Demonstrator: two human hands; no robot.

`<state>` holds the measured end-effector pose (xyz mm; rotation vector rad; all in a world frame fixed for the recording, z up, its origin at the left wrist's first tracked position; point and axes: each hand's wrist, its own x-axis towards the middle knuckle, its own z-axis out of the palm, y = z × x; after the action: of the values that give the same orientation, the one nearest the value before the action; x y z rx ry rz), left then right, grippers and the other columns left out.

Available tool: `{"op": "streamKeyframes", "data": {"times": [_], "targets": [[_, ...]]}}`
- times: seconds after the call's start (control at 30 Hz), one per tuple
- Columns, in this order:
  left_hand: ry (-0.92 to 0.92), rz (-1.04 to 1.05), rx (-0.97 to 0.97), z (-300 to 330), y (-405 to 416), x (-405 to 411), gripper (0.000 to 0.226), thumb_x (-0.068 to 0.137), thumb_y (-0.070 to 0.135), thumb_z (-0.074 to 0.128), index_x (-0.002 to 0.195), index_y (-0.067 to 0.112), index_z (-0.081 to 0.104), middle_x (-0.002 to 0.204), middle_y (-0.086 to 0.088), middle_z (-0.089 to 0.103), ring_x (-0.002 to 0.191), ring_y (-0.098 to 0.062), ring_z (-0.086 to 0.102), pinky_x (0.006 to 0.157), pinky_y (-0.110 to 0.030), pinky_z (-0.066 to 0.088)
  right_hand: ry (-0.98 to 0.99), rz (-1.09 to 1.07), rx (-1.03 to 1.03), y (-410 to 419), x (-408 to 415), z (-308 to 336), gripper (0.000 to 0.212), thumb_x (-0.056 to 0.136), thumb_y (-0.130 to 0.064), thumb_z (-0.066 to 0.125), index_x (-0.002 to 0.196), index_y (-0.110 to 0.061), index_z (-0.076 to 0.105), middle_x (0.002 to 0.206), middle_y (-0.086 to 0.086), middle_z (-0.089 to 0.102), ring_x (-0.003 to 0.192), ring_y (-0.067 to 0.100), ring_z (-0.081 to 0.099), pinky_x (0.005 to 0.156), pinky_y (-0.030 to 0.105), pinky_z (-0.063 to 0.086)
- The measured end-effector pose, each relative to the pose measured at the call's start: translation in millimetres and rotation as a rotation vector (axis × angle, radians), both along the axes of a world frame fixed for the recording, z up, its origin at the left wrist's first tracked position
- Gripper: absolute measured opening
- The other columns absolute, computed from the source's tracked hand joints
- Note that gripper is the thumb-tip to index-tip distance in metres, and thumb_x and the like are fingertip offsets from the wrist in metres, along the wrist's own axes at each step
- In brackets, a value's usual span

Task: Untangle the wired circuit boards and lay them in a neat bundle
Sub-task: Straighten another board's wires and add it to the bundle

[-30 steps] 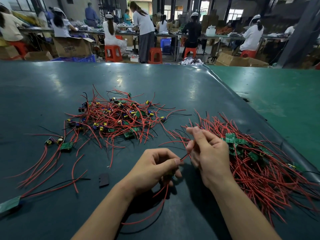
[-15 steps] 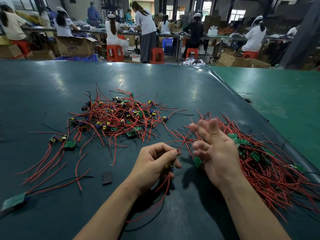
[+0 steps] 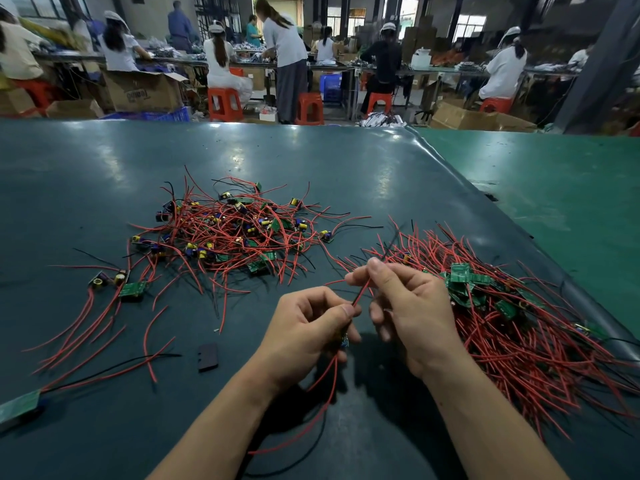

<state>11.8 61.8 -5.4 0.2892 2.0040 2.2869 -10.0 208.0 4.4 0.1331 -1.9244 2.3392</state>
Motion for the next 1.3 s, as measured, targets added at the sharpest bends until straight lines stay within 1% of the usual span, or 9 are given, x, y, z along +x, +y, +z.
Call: {"op": "streamKeyframes", "data": {"times": [0.27,0.43,0.63,0.73,0.83,0.97,1.03,1.17,1.3], "targets": [[-0.008,-0.17,-0.034,-3.7,4.1,6.5,0.016,0.08,0.019,0.064,0.064,0.022,0.068,0.06,-0.009,0.067,0.05,-0.025,0.056,0.044,-0.023,0.046,0.007,-0.314,-0.177,18.5,-11.3,2.1,0.029,0.098,-0.017,0.057,0.073,-0.004,0.067,0.081,0.011,0.073,0.036,0.009,0.041,0.033,0.016,0.031],[0.011,0.0,0.063,-7.7,3.0,5.1,0.009,0.079,0.018,0.075,0.07,0.02,0.073,0.06,-0.008,0.066,0.054,-0.019,0.056,0.044,-0.023,0.047,-0.063,-0.241,-0.379,19.9,-10.7,8.6,0.024,0.093,-0.033,0.06,0.091,-0.01,0.065,0.093,0.005,0.073,0.041,0.009,0.051,0.033,0.015,0.032],[-0.062,0.213,0.232,-8.8,2.0,-5.7,0.017,0.087,0.01,0.062,0.073,0.011,0.071,0.059,-0.011,0.062,0.041,-0.014,0.048,0.041,-0.02,0.042,-0.196,0.225,-0.112,1.4,1.8,7.9,0.092,0.052,-0.079,0.064,0.111,-0.009,0.066,0.11,0.004,0.073,0.05,0.009,0.057,0.034,0.015,0.027],[-0.072,0.211,0.246,-9.0,1.5,-7.2,0.019,0.088,0.008,0.061,0.074,0.01,0.072,0.06,-0.01,0.062,0.044,-0.013,0.05,0.042,-0.02,0.043,-0.17,0.316,-0.227,0.9,3.3,7.2,0.109,0.045,-0.088,0.061,0.122,-0.01,0.062,0.121,0.004,0.069,0.057,0.009,0.058,0.035,0.016,0.029],[-0.085,0.217,0.243,-8.8,2.0,-8.5,0.018,0.089,0.007,0.06,0.076,0.009,0.071,0.061,-0.01,0.063,0.044,-0.013,0.051,0.042,-0.02,0.043,-0.156,0.284,-0.3,4.6,2.1,9.4,0.094,0.059,-0.078,0.051,0.123,-0.009,0.061,0.122,0.006,0.068,0.059,0.01,0.059,0.036,0.017,0.034],[-0.093,0.211,0.234,-8.9,4.0,-6.9,0.02,0.09,0.004,0.059,0.072,0.008,0.068,0.059,-0.009,0.062,0.044,-0.013,0.053,0.04,-0.02,0.043,-0.159,0.252,0.022,-2.3,5.1,3.0,0.057,0.065,-0.039,0.074,0.113,-0.009,0.07,0.1,0.003,0.075,0.065,0.013,0.063,0.047,0.023,0.045],[-0.069,0.152,0.185,-7.1,5.3,-3.6,0.016,0.087,0.007,0.061,0.072,0.007,0.065,0.059,-0.01,0.064,0.046,-0.013,0.057,0.04,-0.02,0.044,-0.169,0.284,0.02,-6.7,6.6,-1.3,0.034,0.072,-0.027,0.073,0.099,-0.007,0.076,0.081,0.012,0.072,0.062,0.016,0.06,0.053,0.026,0.051],[-0.054,0.081,0.117,-2.8,6.5,0.7,0.013,0.079,0.016,0.066,0.073,0.005,0.064,0.059,-0.011,0.065,0.043,-0.016,0.053,0.041,-0.021,0.045,-0.055,0.153,0.063,-4.0,3.9,-2.2,0.022,0.082,-0.025,0.069,0.087,-0.005,0.078,0.058,-0.001,0.062,0.041,0.007,0.041,0.04,0.015,0.032],[-0.025,0.075,0.056,-4.5,11.8,6.5,0.014,0.088,0.004,0.063,0.075,0.002,0.065,0.057,-0.011,0.064,0.042,-0.014,0.052,0.041,-0.02,0.044,-0.022,-0.029,-0.059,7.9,-1.8,6.3,0.023,0.085,-0.028,0.064,0.08,-0.008,0.075,0.072,0.0,0.072,0.036,0.006,0.037,0.035,0.012,0.021]]}}
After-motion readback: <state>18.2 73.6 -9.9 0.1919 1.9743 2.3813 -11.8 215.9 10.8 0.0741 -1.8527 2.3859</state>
